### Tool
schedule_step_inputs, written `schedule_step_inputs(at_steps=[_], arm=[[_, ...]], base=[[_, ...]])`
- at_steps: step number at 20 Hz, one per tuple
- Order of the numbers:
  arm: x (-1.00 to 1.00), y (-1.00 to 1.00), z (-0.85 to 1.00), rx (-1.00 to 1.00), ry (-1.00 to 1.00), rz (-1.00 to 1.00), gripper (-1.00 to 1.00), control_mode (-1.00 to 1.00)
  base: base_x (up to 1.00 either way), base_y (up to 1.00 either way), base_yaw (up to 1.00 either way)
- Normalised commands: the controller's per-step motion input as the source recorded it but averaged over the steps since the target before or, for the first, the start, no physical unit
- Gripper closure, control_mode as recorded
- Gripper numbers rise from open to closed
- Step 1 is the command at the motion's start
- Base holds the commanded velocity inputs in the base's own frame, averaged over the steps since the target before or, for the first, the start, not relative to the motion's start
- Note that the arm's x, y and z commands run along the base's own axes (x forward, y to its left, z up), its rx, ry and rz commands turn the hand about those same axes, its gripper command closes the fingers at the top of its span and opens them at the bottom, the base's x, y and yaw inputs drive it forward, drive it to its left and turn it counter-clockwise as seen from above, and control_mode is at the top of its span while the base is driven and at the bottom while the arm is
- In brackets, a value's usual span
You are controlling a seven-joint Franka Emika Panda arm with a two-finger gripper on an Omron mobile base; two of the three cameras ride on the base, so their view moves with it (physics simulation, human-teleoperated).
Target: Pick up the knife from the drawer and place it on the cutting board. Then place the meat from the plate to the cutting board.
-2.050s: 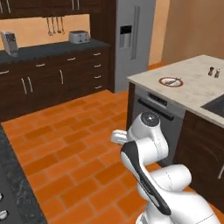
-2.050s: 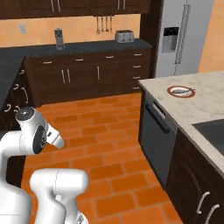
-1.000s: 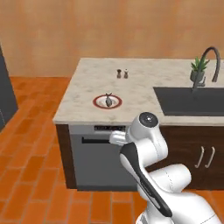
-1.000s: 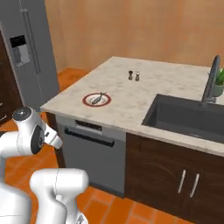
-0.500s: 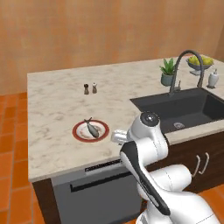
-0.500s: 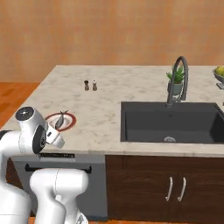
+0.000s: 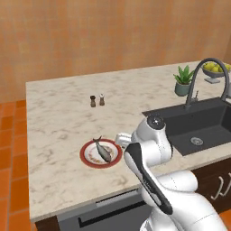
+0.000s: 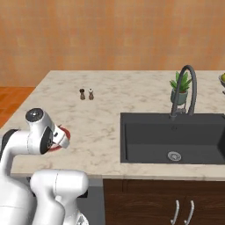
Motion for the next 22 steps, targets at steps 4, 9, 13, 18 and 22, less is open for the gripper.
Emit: schedule_step_inputs(at_steps=[4,9,13,18,22], arm=[[0.66,0.92,-0.01,-0.09,0.29,0.20,-1.00,-1.00],[0.90,0.99,-0.01,-0.17,0.38,0.07,-1.00,-1.00],[0.34,0.29,-0.07,-0.11,0.27,0.00,-1.00,-1.00],[0.19,-0.03,-0.69,-0.19,0.12,0.08,-1.00,-1.00],[0.09,0.00,-0.60,-0.15,0.17,0.06,-1.00,-1.00]], base=[[0.00,0.00,0.00],[0.00,0.00,0.00],[0.00,0.00,0.00],[0.00,0.00,0.00],[0.00,0.00,0.00]])
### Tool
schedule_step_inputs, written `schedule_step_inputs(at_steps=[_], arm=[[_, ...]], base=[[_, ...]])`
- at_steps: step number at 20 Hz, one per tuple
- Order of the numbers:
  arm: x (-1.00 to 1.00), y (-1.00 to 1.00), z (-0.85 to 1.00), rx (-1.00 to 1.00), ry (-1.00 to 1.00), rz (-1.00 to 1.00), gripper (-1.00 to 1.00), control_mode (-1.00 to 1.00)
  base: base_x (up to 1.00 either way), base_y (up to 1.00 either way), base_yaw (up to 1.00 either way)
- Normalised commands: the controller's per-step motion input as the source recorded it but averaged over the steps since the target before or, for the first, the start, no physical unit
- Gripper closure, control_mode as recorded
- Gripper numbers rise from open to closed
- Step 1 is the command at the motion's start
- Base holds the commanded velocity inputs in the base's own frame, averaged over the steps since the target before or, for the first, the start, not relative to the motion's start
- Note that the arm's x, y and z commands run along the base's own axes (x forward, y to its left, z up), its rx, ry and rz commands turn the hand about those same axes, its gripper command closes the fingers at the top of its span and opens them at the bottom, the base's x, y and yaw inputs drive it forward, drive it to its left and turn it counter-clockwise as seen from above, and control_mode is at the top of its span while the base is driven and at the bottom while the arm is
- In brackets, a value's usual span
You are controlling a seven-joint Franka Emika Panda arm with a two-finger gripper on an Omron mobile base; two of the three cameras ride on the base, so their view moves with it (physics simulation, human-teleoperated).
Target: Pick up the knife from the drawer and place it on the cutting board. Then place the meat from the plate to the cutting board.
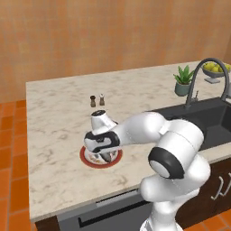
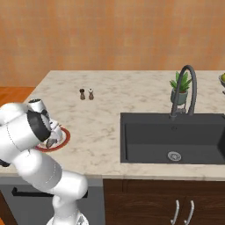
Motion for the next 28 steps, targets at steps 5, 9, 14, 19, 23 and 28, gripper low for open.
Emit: schedule_step_inputs(at_steps=[5,9,14,19,23,28], arm=[[0.05,0.00,-0.44,-0.05,0.06,0.05,1.00,-1.00],[0.10,-0.02,-0.38,0.00,0.00,0.03,1.00,-1.00],[-0.06,-0.06,0.01,0.00,-0.02,0.01,1.00,-1.00],[-0.82,-0.28,0.91,0.00,-0.21,-0.09,1.00,-1.00],[-1.00,-0.57,0.99,0.01,-0.24,-0.14,1.00,-1.00],[-1.00,-0.93,0.57,0.05,-0.19,-0.02,1.00,-1.00]], base=[[0.00,0.00,0.00],[0.00,0.00,0.00],[0.00,0.00,0.00],[0.00,0.00,0.00],[0.00,0.00,0.00],[0.00,0.00,0.00]])
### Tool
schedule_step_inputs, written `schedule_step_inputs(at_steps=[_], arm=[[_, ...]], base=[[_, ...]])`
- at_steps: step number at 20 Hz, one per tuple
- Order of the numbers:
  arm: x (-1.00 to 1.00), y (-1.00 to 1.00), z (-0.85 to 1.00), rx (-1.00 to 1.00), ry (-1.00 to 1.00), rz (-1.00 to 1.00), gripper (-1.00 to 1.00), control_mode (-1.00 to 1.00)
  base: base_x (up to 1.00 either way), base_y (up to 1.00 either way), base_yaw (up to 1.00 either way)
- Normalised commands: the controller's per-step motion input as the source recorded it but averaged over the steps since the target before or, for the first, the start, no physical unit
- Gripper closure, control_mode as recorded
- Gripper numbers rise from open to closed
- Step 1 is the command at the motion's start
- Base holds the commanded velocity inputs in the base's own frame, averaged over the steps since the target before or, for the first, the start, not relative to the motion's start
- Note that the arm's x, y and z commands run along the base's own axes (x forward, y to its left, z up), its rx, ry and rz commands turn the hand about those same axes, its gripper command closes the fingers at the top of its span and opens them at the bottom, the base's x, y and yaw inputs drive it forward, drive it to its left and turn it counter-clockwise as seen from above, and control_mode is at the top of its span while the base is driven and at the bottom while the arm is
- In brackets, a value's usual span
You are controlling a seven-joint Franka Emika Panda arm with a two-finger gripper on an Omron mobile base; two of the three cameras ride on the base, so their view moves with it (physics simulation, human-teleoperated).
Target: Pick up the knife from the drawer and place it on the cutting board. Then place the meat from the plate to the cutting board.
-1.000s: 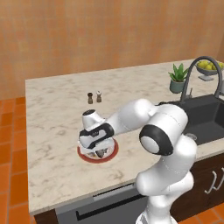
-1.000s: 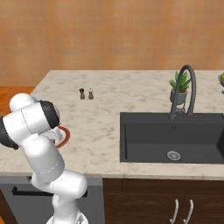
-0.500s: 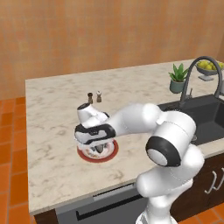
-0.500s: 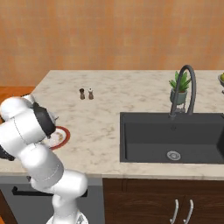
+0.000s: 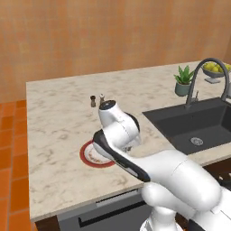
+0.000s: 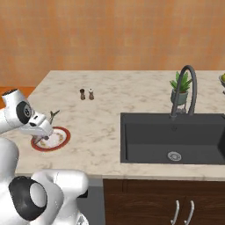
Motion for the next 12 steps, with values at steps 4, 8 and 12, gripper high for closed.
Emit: schedule_step_inputs(at_steps=[4,8,12], arm=[[-1.00,-0.71,-0.04,0.02,-0.07,-0.05,1.00,-1.00],[0.00,0.00,0.00,0.00,0.00,0.00,1.00,1.00],[0.00,0.00,0.00,0.00,0.00,0.00,1.00,1.00]], base=[[0.00,0.00,0.00],[-1.00,-1.00,-0.10],[-0.83,-1.00,-0.17]])
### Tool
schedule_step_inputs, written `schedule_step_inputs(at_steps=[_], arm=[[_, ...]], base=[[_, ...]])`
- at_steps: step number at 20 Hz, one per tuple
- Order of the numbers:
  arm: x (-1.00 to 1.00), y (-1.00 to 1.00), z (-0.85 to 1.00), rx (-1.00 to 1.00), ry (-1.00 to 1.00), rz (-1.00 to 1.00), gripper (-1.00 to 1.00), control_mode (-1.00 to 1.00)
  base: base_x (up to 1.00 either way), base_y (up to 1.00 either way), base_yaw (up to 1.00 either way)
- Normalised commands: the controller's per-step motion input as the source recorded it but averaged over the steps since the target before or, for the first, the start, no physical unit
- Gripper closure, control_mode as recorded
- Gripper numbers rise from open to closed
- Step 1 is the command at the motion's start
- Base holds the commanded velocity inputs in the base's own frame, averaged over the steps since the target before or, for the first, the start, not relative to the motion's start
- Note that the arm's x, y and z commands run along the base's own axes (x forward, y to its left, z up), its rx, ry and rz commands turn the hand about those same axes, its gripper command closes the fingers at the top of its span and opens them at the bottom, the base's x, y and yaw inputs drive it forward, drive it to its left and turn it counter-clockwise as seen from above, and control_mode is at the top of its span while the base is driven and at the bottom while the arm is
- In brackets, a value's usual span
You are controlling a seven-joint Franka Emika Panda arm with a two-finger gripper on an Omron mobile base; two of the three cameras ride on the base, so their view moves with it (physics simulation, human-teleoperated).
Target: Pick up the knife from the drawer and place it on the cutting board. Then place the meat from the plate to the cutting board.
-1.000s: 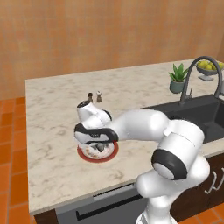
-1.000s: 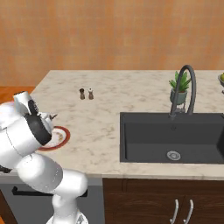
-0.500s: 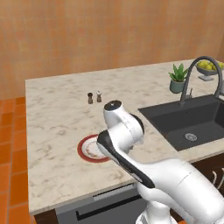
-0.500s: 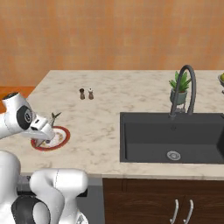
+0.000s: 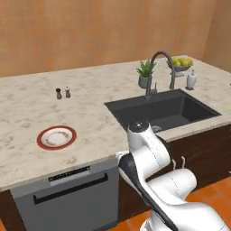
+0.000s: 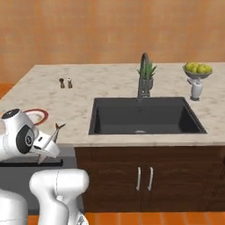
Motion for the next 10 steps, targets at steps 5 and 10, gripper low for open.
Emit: schedule_step_inputs(at_steps=[5,10], arm=[[0.00,0.00,0.00,0.00,0.00,0.00,1.00,1.00],[0.00,0.00,0.00,0.00,0.00,0.00,1.00,1.00]], base=[[-0.15,-1.00,-0.38],[0.42,-0.93,-0.67]])
